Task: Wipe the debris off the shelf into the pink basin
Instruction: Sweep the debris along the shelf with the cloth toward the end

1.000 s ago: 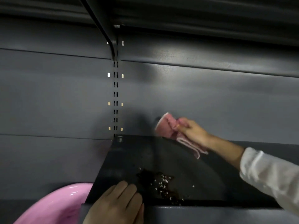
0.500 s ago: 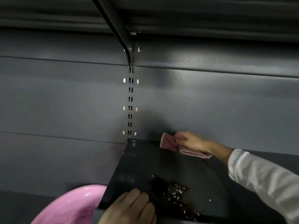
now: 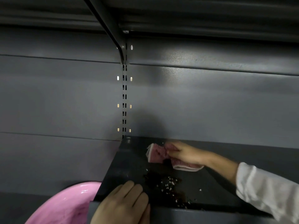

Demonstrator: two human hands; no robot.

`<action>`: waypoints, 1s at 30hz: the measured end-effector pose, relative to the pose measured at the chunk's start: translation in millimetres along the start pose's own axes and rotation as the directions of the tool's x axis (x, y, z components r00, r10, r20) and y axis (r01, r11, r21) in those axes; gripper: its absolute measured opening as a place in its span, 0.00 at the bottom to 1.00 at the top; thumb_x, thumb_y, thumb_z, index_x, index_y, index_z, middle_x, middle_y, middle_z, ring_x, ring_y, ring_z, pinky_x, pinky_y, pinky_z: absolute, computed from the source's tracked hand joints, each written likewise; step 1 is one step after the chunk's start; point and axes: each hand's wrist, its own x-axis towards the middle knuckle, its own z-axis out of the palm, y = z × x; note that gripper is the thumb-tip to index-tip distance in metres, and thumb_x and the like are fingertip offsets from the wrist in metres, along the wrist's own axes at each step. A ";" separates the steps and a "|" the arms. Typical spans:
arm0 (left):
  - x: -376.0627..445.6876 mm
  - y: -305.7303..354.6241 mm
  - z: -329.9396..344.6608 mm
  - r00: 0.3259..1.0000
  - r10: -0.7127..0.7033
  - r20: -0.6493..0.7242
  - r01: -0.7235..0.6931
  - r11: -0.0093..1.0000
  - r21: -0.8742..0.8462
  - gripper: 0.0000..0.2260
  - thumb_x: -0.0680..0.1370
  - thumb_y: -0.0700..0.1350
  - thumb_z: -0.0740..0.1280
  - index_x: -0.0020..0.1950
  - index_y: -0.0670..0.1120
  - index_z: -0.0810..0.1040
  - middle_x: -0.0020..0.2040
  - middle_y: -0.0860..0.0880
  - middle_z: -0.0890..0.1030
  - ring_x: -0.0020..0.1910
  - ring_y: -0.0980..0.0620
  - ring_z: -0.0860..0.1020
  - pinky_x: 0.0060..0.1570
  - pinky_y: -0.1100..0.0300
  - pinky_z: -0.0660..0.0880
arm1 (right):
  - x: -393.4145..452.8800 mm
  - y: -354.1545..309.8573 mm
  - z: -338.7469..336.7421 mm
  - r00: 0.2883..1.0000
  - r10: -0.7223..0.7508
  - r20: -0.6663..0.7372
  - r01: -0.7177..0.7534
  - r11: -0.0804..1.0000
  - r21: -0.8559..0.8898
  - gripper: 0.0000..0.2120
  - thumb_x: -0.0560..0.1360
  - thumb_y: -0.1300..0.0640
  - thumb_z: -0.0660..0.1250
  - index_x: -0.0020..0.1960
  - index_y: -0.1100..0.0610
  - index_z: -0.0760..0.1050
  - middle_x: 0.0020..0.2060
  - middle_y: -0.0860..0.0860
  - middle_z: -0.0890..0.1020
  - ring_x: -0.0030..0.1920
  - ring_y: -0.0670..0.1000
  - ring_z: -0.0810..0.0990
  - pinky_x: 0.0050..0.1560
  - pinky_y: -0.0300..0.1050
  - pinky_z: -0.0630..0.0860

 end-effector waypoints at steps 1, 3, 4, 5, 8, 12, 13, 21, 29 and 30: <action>-1.9 1.2 4.3 0.999 -0.047 -0.020 0.046 0.997 -0.064 0.15 0.72 0.48 0.59 0.27 0.51 0.76 0.28 0.55 0.77 0.32 0.57 0.74 0.39 0.64 0.69 | -5.4 -1.7 -3.1 1.000 -0.002 -0.003 0.002 1.000 0.002 0.07 0.77 0.61 0.58 0.50 0.57 0.74 0.45 0.51 0.78 0.44 0.42 0.74 0.49 0.39 0.71; -2.6 4.3 8.5 0.990 -0.130 -0.053 0.126 0.990 -0.069 0.15 0.71 0.46 0.59 0.25 0.50 0.75 0.27 0.52 0.75 0.33 0.55 0.71 0.38 0.60 0.68 | -5.7 -5.4 -18.5 0.991 -0.003 -0.135 0.017 0.994 0.104 0.07 0.77 0.64 0.58 0.48 0.59 0.76 0.40 0.47 0.78 0.39 0.38 0.75 0.42 0.26 0.70; 0.2 7.0 6.4 0.988 -0.147 -0.044 0.144 0.988 -0.051 0.13 0.69 0.46 0.60 0.24 0.49 0.75 0.26 0.51 0.75 0.34 0.55 0.69 0.38 0.60 0.68 | -1.2 -4.9 -28.7 0.970 0.011 -0.241 0.025 0.989 0.147 0.08 0.77 0.64 0.58 0.44 0.57 0.75 0.37 0.46 0.77 0.37 0.39 0.74 0.37 0.24 0.69; 0.2 4.6 6.5 0.989 -0.133 -0.059 0.130 0.990 -0.045 0.12 0.68 0.46 0.61 0.24 0.49 0.74 0.26 0.51 0.75 0.34 0.54 0.70 0.37 0.61 0.69 | 4.9 -2.6 -38.8 0.940 0.036 -0.340 0.020 0.987 0.161 0.10 0.77 0.64 0.59 0.41 0.55 0.74 0.36 0.47 0.76 0.37 0.41 0.73 0.35 0.25 0.69; -0.2 3.4 4.6 0.993 -0.121 -0.001 0.121 0.990 -0.078 0.11 0.67 0.47 0.61 0.25 0.50 0.75 0.27 0.52 0.75 0.29 0.54 0.75 0.37 0.62 0.69 | 29.2 13.7 -52.6 0.879 0.076 -0.470 -0.047 0.996 0.072 0.06 0.77 0.63 0.59 0.47 0.62 0.75 0.41 0.53 0.76 0.43 0.50 0.73 0.39 0.37 0.65; -1.7 1.5 8.6 0.995 -0.101 0.025 0.101 0.994 -0.028 0.18 0.73 0.47 0.56 0.25 0.51 0.75 0.27 0.56 0.75 0.27 0.58 0.75 0.39 0.64 0.68 | 57.3 26.4 -20.6 0.915 0.095 -0.393 -0.099 0.995 0.011 0.07 0.78 0.60 0.57 0.44 0.61 0.72 0.40 0.54 0.74 0.43 0.49 0.70 0.37 0.40 0.64; -1.5 1.5 8.6 0.994 -0.106 0.016 0.106 0.994 -0.020 0.19 0.74 0.47 0.55 0.25 0.52 0.75 0.27 0.56 0.75 0.27 0.59 0.75 0.40 0.64 0.68 | 59.8 26.3 -10.4 0.938 0.101 -0.333 -0.117 0.993 -0.029 0.07 0.78 0.59 0.56 0.45 0.59 0.72 0.41 0.54 0.75 0.43 0.49 0.71 0.38 0.41 0.66; -0.5 6.3 5.5 0.989 -0.106 -0.107 0.098 0.993 -0.072 0.18 0.75 0.44 0.56 0.26 0.47 0.74 0.27 0.49 0.74 0.28 0.50 0.72 0.33 0.63 0.70 | -1.6 -19.9 19.5 0.994 -0.100 -0.052 0.101 0.995 0.026 0.11 0.76 0.65 0.58 0.41 0.51 0.72 0.36 0.43 0.73 0.36 0.40 0.70 0.40 0.30 0.67; 0.3 4.8 4.2 0.986 -0.069 -0.150 0.061 0.996 -0.057 0.23 0.78 0.44 0.52 0.26 0.45 0.75 0.27 0.47 0.74 0.29 0.49 0.71 0.32 0.61 0.70 | -26.2 -21.4 -20.5 0.961 -0.061 -0.271 0.108 0.981 0.162 0.06 0.77 0.64 0.59 0.50 0.61 0.75 0.42 0.51 0.77 0.46 0.47 0.74 0.49 0.39 0.69; 0.4 5.3 4.2 0.985 -0.074 -0.153 0.066 0.996 -0.052 0.23 0.78 0.44 0.52 0.25 0.45 0.75 0.27 0.47 0.74 0.29 0.48 0.70 0.32 0.62 0.69 | -23.9 -9.4 -29.5 0.948 -0.009 -0.319 0.052 0.991 0.126 0.07 0.77 0.63 0.58 0.50 0.62 0.74 0.43 0.53 0.77 0.47 0.49 0.73 0.49 0.40 0.67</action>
